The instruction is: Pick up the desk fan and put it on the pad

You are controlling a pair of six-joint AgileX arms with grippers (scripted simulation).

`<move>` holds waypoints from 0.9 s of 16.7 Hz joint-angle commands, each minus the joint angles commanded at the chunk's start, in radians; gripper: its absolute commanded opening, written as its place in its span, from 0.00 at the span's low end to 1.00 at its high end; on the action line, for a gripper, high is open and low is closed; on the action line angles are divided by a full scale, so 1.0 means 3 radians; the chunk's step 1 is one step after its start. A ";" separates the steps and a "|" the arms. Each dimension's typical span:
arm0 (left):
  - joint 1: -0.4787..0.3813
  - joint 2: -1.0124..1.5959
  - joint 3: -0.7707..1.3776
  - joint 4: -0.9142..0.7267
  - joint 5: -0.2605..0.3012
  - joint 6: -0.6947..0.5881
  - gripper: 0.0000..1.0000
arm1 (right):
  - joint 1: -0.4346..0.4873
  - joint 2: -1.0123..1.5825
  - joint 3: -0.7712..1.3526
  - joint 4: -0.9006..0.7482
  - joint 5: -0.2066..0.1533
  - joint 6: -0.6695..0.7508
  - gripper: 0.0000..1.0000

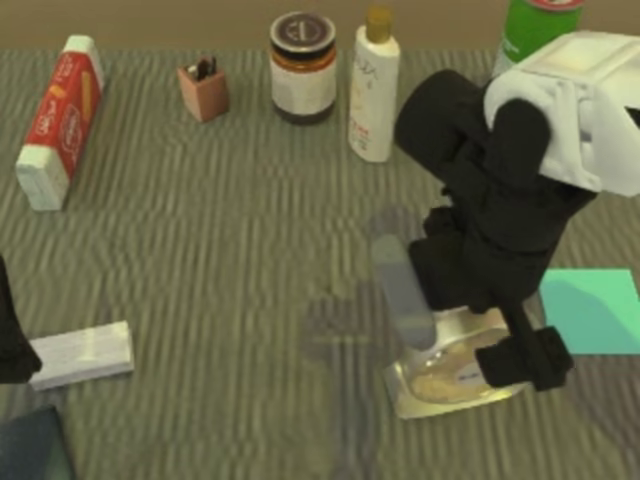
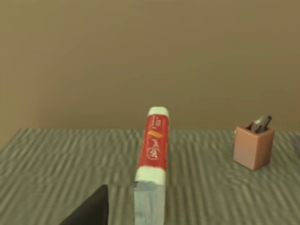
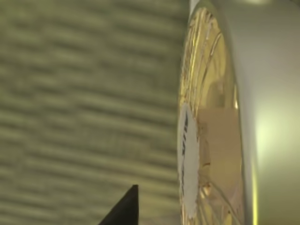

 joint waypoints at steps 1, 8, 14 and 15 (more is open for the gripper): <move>0.0000 0.0000 0.0000 0.0000 0.0000 0.0000 1.00 | 0.0000 0.0000 0.0000 0.0000 0.0000 0.0000 0.55; 0.0000 0.0000 0.0000 0.0000 0.0000 0.0000 1.00 | 0.0000 0.0000 0.0000 0.0000 0.0000 0.0000 0.02; 0.0000 0.0000 0.0000 0.0000 0.0000 0.0000 1.00 | 0.0000 0.0000 0.0000 0.0000 0.0000 0.0000 0.00; 0.0000 0.0000 0.0000 0.0000 0.0000 0.0000 1.00 | 0.0000 0.0000 0.0000 0.0000 0.0000 0.0000 0.00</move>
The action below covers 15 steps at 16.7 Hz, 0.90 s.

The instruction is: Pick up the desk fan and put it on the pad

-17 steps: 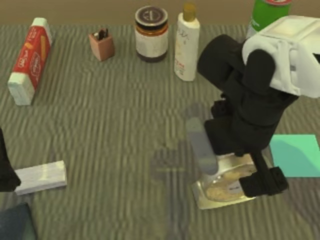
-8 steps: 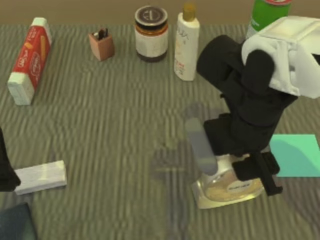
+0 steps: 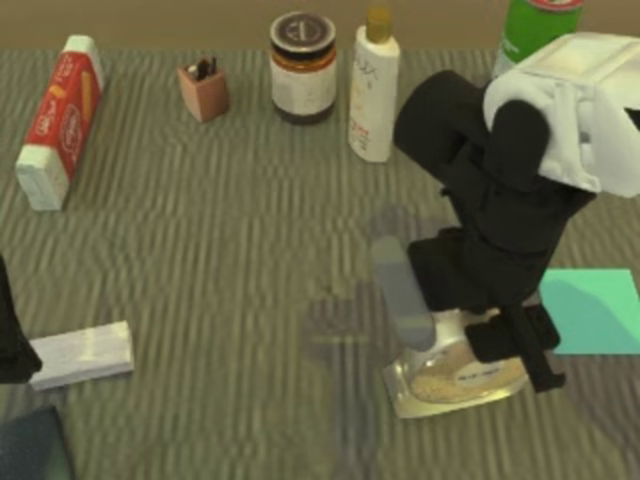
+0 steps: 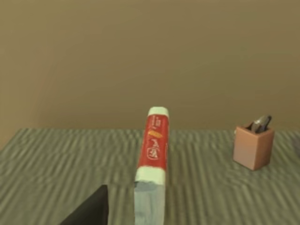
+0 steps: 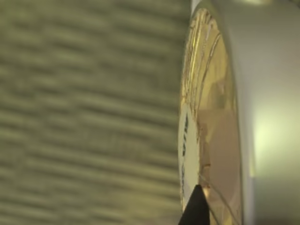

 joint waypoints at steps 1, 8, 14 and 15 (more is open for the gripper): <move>0.0000 0.0000 0.0000 0.0000 0.0000 0.0000 1.00 | 0.0000 0.0000 0.0000 0.0000 0.0000 0.0000 0.00; 0.0000 0.0000 0.0000 0.0000 0.0000 0.0000 1.00 | 0.0014 -0.0024 0.0372 -0.0416 0.0000 -0.0007 0.00; 0.0000 0.0000 0.0000 0.0000 0.0000 0.0000 1.00 | 0.0021 -0.0060 0.0598 -0.0652 0.0000 -0.0004 0.00; 0.0000 0.0000 0.0000 0.0000 0.0000 0.0000 1.00 | 0.0007 -0.0047 0.0590 -0.0644 0.0000 0.0000 0.00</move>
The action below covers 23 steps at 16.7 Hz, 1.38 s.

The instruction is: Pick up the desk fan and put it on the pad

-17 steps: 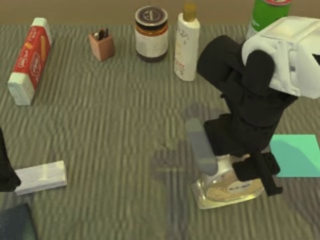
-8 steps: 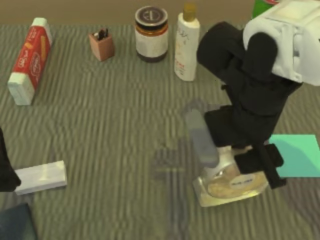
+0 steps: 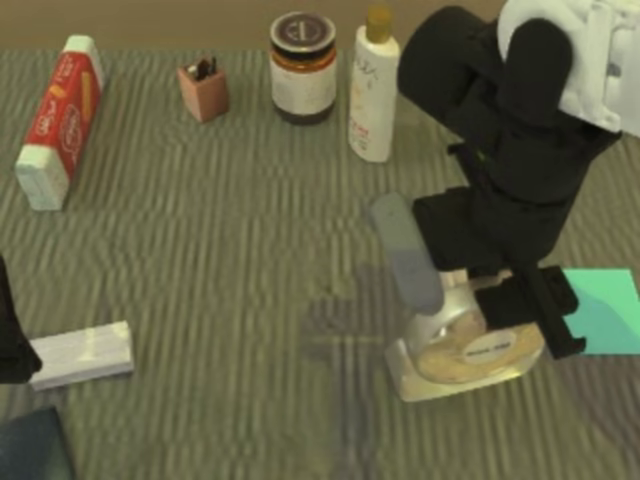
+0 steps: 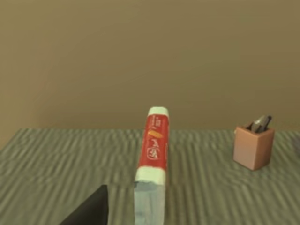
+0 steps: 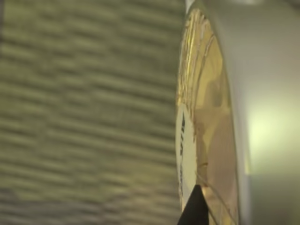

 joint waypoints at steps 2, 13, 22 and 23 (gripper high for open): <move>0.0000 0.0000 0.0000 0.0000 0.0000 0.0000 1.00 | -0.0048 0.0002 0.0004 -0.0009 0.0001 -0.0033 0.00; 0.0000 0.0000 0.0000 0.0000 0.0000 0.0000 1.00 | -0.1637 -0.0053 0.0099 -0.0137 0.0025 -0.0835 0.00; 0.0000 0.0000 0.0000 0.0000 0.0000 0.0000 1.00 | -0.1686 -0.0029 -0.0096 0.0072 0.0026 -0.0858 0.00; 0.0000 0.0000 0.0000 0.0000 0.0000 0.0000 1.00 | -0.1685 -0.0022 -0.0172 0.0161 0.0027 -0.0864 0.00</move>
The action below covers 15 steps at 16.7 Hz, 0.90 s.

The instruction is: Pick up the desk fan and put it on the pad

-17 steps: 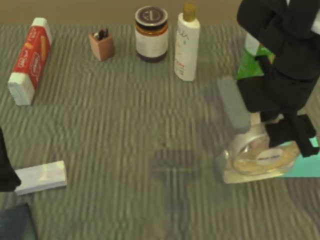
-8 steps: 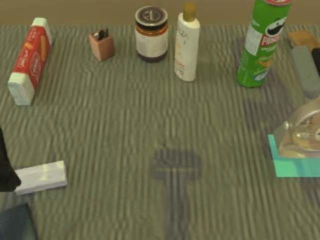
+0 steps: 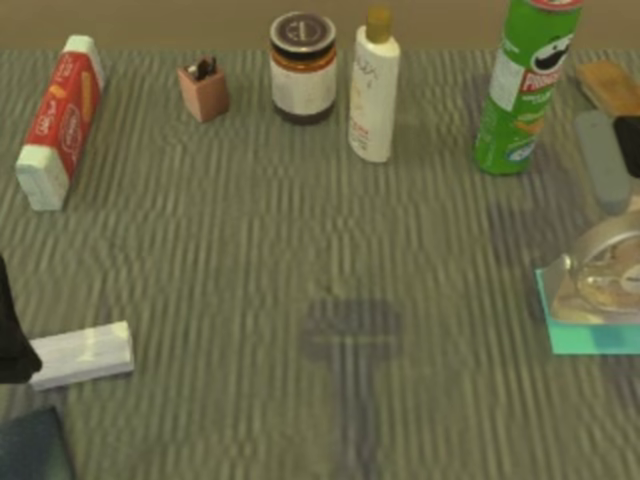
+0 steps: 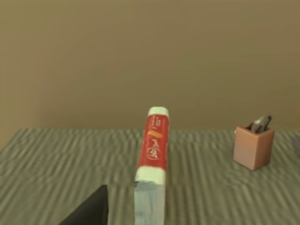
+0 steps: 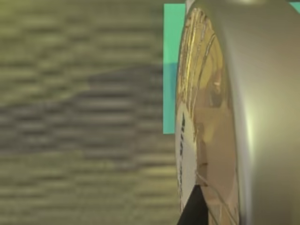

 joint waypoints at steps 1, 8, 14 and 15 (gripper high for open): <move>0.0000 0.0000 0.0000 0.0000 0.0000 0.0000 1.00 | -0.0001 0.0005 -0.0067 0.0081 0.0000 -0.0005 0.00; 0.0000 0.0000 0.0000 0.0000 0.0000 0.0000 1.00 | -0.0007 0.0010 -0.0127 0.0150 -0.0002 -0.0006 0.15; 0.0000 0.0000 0.0000 0.0000 0.0000 0.0000 1.00 | -0.0007 0.0010 -0.0127 0.0150 -0.0002 -0.0006 0.60; 0.0000 0.0000 0.0000 0.0000 0.0000 0.0000 1.00 | -0.0007 0.0010 -0.0127 0.0150 -0.0002 -0.0006 0.68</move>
